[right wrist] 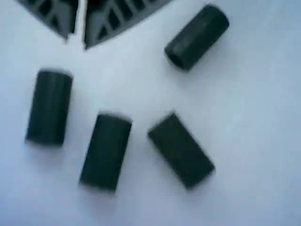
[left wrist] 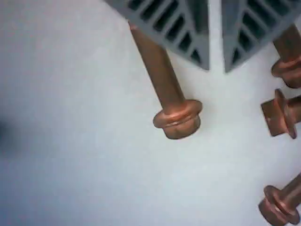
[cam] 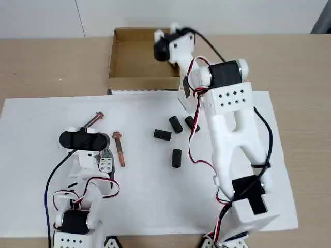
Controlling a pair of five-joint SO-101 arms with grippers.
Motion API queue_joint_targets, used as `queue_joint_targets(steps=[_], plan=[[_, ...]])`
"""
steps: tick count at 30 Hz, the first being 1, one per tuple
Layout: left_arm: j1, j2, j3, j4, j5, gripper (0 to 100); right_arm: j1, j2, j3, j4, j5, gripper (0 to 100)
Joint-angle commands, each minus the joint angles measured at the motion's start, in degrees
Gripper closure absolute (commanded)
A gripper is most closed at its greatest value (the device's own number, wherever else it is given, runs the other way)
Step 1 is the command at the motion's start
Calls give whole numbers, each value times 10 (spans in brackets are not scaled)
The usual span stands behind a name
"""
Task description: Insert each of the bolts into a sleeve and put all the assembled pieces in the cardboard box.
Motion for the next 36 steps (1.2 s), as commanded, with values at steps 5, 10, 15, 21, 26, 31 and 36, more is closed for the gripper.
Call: queue_joint_targets(steps=[5, 10, 15, 21, 26, 31, 36], plan=[[-4, -5, -2, 2, 3, 994, 16, 29, 88, -45, -5, 994], [-4, -5, -2, 2, 3, 994, 11, 82, 91, -69, 18, 908], [-4, -5, -2, 2, 3, 994, 12, 131, 91, -106, 25, 869], [-4, -5, -2, 2, 3, 994, 14, 166, 91, -145, 47, 867], [-4, -5, -2, 2, 3, 994, 13, 196, 91, -153, 48, 868], [-4, -5, -2, 2, 3, 994, 15, 229, 91, -168, 48, 869], [-4, -5, -2, 2, 3, 994, 16, 261, 91, -170, 48, 915]])
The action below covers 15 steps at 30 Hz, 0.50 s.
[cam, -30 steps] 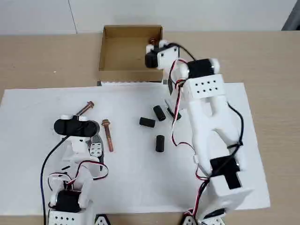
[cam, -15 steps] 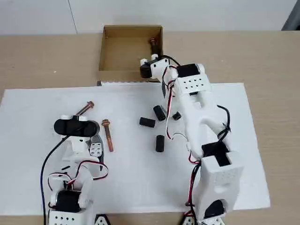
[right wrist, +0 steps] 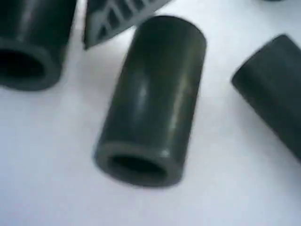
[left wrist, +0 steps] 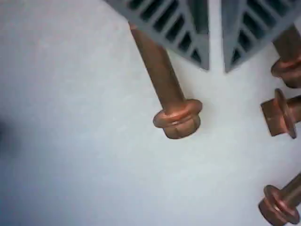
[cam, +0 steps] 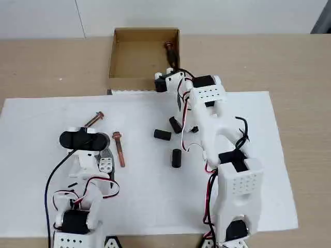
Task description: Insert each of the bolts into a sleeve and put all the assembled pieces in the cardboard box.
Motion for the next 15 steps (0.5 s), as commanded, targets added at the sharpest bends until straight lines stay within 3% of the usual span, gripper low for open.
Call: queue_joint_targets(steps=[1, 3, 8, 15], plan=[[-4, -5, -2, 2, 3, 994, 4, 22, 0, -10, 4, 947], [-4, -5, -2, 2, 3, 994, 4, 35, 0, -15, 3, 995], [-4, -5, -2, 2, 3, 994, 11, 23, -11, -6, -1, 989], [-4, -5, -2, 2, 3, 994, 11, -105, -48, 58, -25, 995]])
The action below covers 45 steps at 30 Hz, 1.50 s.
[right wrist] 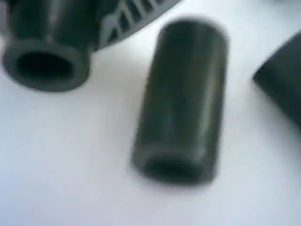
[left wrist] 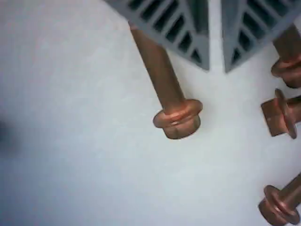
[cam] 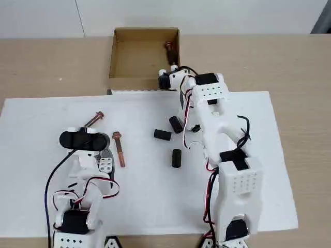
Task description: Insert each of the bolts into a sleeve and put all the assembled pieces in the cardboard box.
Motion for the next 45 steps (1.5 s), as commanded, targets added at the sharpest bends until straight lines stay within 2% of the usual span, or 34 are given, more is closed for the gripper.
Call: queue_joint_targets(steps=[1, 8, 13, 15, 23, 26, 31, 35, 39, 45], plan=[[-4, -5, -2, 2, 3, 994, 4, -100, -23, 28, -9, 995], [-2, -5, -2, -1, 2, 994, 5, -217, -23, 131, -11, 995], [-3, -5, -2, -2, 1, 994, 22, -314, -19, 153, -88, 995], [-3, -5, -3, -3, -21, 994, 34, -364, -8, 153, -90, 995], [-31, -4, -73, 14, -49, 993, 39, -559, 207, 142, -91, 995], [-31, -4, -107, 54, -76, 993, 39, -621, 288, 126, -91, 995], [-31, -4, -171, 111, -78, 992, 43, -697, 381, 111, -91, 995], [-32, 1, -204, 129, -78, 992, 80, -718, 419, 99, -90, 995], [-33, 78, -263, 131, -76, 992, 124, -718, 424, 100, -63, 995], [-30, 323, -468, 149, -43, 992, 156, -718, 424, 100, -50, 995]])
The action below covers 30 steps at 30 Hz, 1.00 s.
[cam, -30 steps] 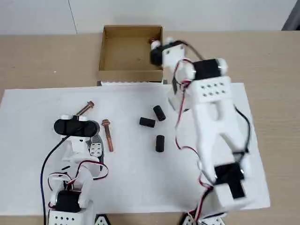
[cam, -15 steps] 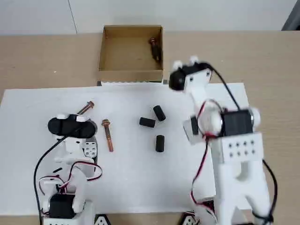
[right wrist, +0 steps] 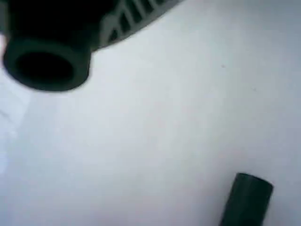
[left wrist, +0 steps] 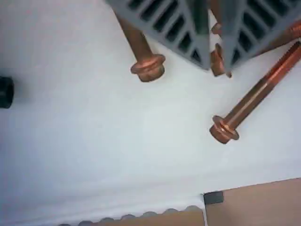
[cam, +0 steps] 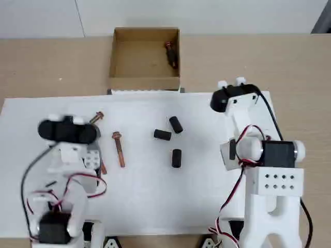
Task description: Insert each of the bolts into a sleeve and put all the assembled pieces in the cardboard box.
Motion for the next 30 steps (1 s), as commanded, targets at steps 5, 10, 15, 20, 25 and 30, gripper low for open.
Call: queue_joint_targets(steps=[5, 10, 15, 20, 25, 30], plan=[[-1, 332, -283, 82, 62, 992, 11, -15, -4, -10, 4, 995], [-1, 523, -413, 172, 153, 992, 11, -15, -4, -10, 4, 995], [-1, 687, -515, 280, 235, 994, 11, -15, 7, -14, 3, 995], [0, 802, -566, 306, 253, 994, 11, -19, 62, -36, 3, 995], [13, 861, -567, 303, 243, 994, 12, -20, 62, -44, 3, 995], [33, 889, -567, 281, 242, 992, 12, -20, 62, -44, 3, 995]])
